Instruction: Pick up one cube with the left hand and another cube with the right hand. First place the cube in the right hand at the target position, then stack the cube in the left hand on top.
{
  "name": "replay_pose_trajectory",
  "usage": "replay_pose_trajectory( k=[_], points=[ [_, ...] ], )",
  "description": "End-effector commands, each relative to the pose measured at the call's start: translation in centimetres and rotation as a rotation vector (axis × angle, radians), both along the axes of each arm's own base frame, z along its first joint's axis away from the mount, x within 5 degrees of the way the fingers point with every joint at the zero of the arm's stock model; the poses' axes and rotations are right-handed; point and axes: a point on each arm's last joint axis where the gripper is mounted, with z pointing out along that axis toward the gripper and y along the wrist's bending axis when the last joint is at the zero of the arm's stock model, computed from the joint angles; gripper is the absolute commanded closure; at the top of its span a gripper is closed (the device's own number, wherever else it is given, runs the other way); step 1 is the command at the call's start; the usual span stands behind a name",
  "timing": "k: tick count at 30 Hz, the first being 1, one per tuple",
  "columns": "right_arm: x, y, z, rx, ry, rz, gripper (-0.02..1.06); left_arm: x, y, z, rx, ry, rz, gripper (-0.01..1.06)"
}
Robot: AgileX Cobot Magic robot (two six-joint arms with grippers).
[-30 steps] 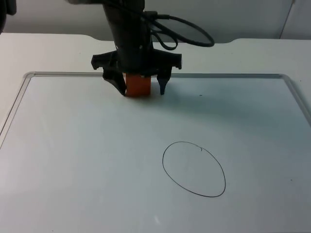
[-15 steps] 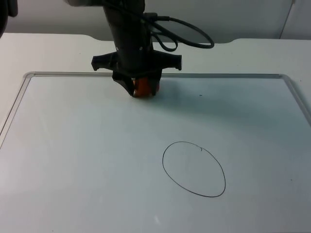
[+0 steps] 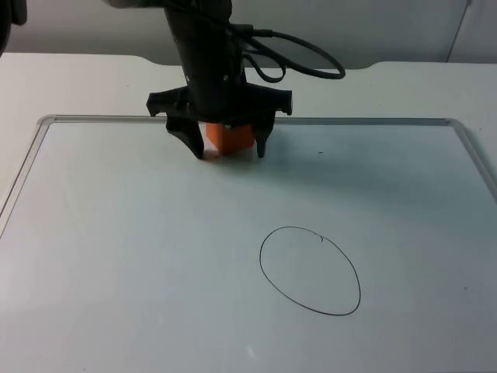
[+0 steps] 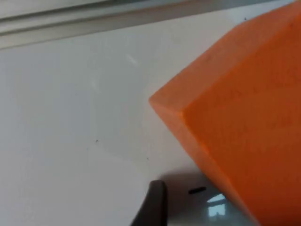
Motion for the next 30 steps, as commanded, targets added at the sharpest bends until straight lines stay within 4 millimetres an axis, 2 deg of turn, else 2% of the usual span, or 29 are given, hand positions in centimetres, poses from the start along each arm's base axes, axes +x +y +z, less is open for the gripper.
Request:
replay_pose_trajectory(
  k=[1, 8, 11, 23, 30],
  points=[
    [0.0, 0.1, -0.1, -0.006, -0.007, 0.009, 1.05, -0.3, -0.7, 1.2, -0.047, 0.001, 0.002, 0.27],
    [0.0, 0.1, -0.1, -0.006, -0.007, 0.009, 1.05, -0.4, -2.3, 1.7, -0.226, -0.003, -0.050, 0.27],
    [0.0, 0.1, -0.1, -0.006, -0.007, 0.009, 1.05, -0.2, -2.4, 2.1, -0.246, -0.023, -0.042, 0.27],
    [0.0, 0.1, -0.1, -0.012, -0.013, 0.013, 1.05, -1.1, -1.5, 2.2, -0.152, 0.076, -0.042, 0.27],
    [0.0, 0.1, -0.1, -0.012, -0.013, 0.013, 1.05, -0.6, -0.4, 3.5, -0.045, -0.002, 0.025, 0.27]
  ],
)
